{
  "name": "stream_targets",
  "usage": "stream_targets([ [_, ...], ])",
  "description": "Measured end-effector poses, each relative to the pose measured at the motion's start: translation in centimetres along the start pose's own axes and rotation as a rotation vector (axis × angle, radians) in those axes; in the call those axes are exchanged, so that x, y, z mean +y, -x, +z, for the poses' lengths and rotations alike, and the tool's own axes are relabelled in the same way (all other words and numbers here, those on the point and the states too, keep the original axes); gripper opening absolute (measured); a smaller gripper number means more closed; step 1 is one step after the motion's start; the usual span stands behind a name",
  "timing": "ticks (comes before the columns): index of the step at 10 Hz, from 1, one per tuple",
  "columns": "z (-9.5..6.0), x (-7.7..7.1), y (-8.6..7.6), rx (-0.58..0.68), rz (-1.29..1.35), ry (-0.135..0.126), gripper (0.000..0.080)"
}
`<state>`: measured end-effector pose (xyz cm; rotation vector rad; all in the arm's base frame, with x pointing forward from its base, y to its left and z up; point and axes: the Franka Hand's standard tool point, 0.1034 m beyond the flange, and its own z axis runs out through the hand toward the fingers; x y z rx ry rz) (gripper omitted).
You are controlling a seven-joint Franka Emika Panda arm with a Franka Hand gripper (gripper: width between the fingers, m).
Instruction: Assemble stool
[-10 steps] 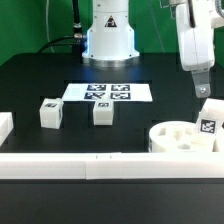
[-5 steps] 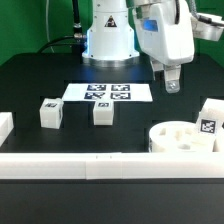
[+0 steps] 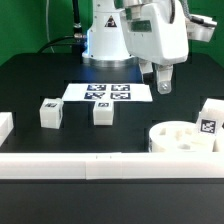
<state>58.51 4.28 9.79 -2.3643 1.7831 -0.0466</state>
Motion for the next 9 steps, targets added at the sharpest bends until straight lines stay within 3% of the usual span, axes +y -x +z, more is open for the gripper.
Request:
stream_targets([
  [1, 0.5, 0.8, 0.0, -0.006, -0.203, 0.056, 0.0648],
  [2, 0.3, 0.7, -0.1, -0.019, -0.331, 0.086, 0.0648],
  [7, 0.4, 1.0, -0.4, -0.036, -0.686, 0.09, 0.0648],
  [9, 0.5, 1.7, -1.6, -0.035, -0.982, 0.125, 0.0648],
])
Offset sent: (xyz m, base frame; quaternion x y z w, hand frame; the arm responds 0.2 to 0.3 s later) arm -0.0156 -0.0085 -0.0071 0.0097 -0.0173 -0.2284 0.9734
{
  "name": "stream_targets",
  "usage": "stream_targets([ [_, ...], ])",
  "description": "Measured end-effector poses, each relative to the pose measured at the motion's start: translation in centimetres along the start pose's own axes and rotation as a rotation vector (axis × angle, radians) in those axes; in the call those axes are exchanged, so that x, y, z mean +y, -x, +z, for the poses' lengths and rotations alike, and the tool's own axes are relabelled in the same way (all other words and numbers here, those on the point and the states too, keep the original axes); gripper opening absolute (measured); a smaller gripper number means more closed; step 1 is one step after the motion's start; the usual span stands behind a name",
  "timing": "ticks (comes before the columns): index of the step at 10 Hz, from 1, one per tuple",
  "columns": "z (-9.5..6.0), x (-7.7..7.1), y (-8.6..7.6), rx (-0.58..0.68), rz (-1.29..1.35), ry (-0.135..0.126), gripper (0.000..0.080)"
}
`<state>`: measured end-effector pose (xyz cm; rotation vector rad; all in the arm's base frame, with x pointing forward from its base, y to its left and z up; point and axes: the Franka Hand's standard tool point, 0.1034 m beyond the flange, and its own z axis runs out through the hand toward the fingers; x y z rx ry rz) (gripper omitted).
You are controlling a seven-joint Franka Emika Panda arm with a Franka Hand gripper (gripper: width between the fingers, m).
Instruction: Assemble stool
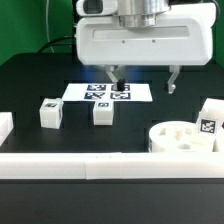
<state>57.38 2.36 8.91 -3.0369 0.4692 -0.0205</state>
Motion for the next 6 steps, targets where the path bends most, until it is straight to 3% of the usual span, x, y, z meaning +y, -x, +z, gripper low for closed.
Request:
stream_targets([
  [1, 0.6, 1.0, 0.6, -0.009, -0.141, 0.037, 0.0648],
  [3, 1.6, 4.2, 1.2, -0.002, -0.357, 0.054, 0.0648],
  [6, 1.5, 3.6, 1.0, -0.003, -0.462, 0.056, 0.0648],
])
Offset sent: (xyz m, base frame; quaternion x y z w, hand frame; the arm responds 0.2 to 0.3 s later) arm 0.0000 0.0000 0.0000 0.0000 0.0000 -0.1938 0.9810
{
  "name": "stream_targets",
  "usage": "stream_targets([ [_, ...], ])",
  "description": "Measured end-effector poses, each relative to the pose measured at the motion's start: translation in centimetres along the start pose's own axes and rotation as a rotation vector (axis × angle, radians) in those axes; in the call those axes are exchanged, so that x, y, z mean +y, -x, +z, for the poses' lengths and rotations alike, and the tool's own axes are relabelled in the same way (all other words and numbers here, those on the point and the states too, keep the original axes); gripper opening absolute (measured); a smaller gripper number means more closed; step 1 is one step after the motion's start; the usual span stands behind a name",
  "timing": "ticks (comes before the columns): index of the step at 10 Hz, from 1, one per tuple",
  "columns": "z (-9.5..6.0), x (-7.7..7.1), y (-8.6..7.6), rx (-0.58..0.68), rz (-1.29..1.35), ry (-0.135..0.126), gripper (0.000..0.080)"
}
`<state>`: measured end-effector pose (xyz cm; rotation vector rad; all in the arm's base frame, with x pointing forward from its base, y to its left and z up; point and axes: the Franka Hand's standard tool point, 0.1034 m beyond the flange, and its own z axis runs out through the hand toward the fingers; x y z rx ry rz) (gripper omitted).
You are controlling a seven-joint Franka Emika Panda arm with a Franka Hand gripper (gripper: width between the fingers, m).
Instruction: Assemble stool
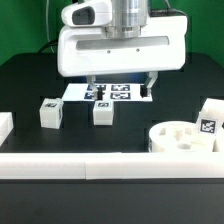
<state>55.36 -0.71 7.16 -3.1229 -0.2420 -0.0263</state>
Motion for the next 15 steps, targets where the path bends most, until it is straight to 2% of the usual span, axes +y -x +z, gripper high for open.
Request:
stream_targets([
  [1, 0.1, 0.3, 0.2, -0.001, -0.004, 0.002, 0.0648],
  [2, 0.9, 2.0, 1.8, -0.01, -0.011, 0.019, 0.0648],
  [4, 1.6, 3.9, 3.3, -0.004, 0.026, 0.041, 0.0648],
  [5, 1.5, 3.3, 3.3, -0.036, 0.029, 0.024, 0.0648],
  [7, 1.5, 3.1, 3.4, -0.056, 0.034, 0.017, 0.0648],
  [8, 1.6, 2.5, 4.0, -0.152, 0.043, -0.01, 0.0648],
  [9, 1.6, 2.5, 3.4, -0.183, 0.041, -0.018, 0.0648],
  [10, 1.8, 2.8, 4.2, -0.257, 0.148, -0.016, 0.0648],
  [11, 1.9, 3.2, 4.7, -0.349, 0.193, 0.02, 0.0648],
  [12, 2.0, 3.5, 4.9, -0.434, 0.204, 0.003, 0.0648],
  [15, 2.2, 3.4, 5.4, -0.647, 0.21, -0.023, 0.0648],
])
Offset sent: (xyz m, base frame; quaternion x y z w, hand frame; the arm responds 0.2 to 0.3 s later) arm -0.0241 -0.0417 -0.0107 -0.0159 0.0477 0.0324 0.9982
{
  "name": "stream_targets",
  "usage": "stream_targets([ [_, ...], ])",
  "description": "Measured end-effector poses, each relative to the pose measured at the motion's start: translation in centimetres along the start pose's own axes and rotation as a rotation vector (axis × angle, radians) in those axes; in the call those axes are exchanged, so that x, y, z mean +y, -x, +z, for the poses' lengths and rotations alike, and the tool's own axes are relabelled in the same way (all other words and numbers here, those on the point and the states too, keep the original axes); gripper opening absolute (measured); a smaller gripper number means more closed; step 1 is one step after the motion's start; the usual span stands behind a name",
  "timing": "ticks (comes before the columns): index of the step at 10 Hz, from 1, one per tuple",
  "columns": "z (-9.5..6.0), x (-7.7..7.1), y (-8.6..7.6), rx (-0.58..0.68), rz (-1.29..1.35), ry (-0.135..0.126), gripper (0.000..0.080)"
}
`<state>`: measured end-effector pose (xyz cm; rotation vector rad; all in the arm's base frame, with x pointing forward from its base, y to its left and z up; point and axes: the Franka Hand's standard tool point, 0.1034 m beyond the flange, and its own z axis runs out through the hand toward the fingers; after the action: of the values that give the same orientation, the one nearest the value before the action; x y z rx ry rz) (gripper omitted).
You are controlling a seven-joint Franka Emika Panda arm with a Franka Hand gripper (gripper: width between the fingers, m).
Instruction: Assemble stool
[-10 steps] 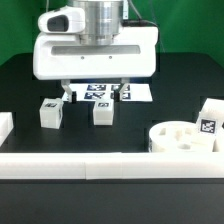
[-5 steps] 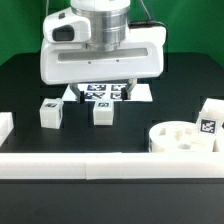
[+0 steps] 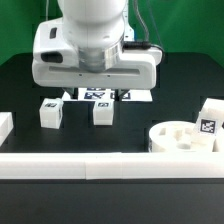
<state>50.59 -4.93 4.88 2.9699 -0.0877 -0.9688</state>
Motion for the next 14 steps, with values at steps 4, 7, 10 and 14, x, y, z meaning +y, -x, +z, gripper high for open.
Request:
stream_targets([
  [4, 1.1, -0.7, 0.0, -0.25, -0.002, -0.004, 0.0648],
  [7, 2.5, -1.2, 0.0, -0.422, 0.0, -0.005, 0.0648],
  [10, 3.4, -1.4, -0.7, -0.407, 0.008, 0.004, 0.0648],
  [14, 4.2, -1.7, -1.3, -0.383, 0.007, 0.008, 0.0648],
])
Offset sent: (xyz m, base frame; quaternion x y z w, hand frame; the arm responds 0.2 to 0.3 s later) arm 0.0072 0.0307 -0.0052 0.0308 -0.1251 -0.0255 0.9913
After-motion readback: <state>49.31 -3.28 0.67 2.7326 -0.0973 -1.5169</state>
